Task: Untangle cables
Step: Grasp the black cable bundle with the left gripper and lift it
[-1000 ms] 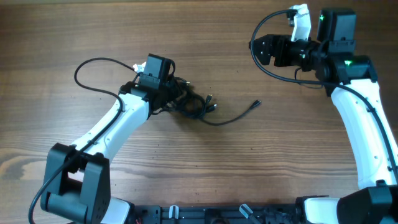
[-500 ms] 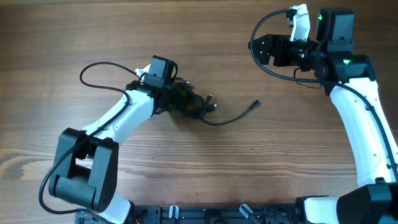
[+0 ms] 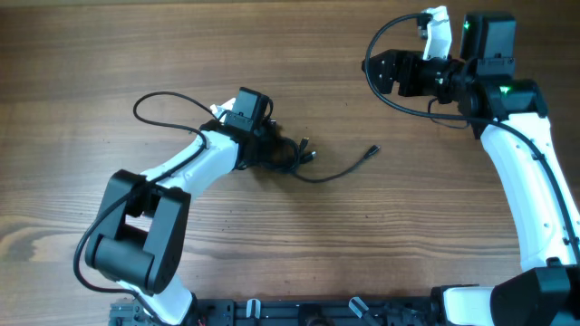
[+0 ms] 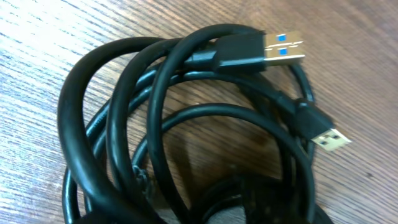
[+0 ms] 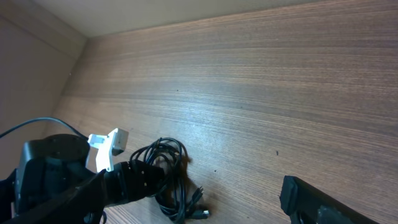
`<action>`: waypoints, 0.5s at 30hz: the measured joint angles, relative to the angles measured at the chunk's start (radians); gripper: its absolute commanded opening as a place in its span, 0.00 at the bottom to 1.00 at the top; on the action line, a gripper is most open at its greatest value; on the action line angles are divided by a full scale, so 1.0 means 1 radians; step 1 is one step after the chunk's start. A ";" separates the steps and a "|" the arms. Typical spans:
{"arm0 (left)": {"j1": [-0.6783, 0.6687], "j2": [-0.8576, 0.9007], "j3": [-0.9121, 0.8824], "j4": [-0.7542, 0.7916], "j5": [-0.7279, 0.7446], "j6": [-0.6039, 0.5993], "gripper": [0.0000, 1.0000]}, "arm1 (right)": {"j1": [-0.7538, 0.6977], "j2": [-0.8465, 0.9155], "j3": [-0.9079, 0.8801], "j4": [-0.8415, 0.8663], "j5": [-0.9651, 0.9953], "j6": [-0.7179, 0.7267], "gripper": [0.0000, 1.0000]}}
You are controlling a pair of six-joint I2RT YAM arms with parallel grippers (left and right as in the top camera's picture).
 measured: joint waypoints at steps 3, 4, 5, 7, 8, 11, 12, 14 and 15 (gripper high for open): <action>0.000 0.002 0.000 -0.002 -0.005 -0.006 0.22 | 0.000 0.000 0.000 0.000 0.000 0.000 0.91; 0.000 0.002 0.000 -0.002 -0.008 -0.007 0.16 | 0.000 0.000 0.000 0.000 0.000 0.000 0.91; 0.000 0.002 0.000 -0.002 -0.011 -0.008 0.06 | 0.000 0.000 0.000 0.000 0.000 0.000 0.91; 0.000 0.002 0.000 0.001 -0.014 -0.007 0.04 | 0.000 0.000 0.000 0.003 0.000 0.000 0.91; 0.000 0.002 0.000 0.002 -0.019 -0.010 0.04 | 0.000 0.000 0.000 0.005 0.000 0.000 0.90; 0.001 0.002 0.001 0.006 -0.018 0.002 0.04 | 0.000 0.000 0.000 0.011 0.000 0.003 0.88; 0.001 0.000 0.003 0.006 -0.013 0.016 0.04 | 0.000 0.000 0.000 0.011 0.000 0.008 0.88; 0.002 -0.013 0.010 0.005 0.013 0.064 0.04 | 0.000 0.000 0.000 0.016 0.000 0.014 0.88; 0.005 -0.025 0.014 0.005 0.029 0.087 0.04 | 0.001 0.000 0.000 0.018 0.000 0.016 0.87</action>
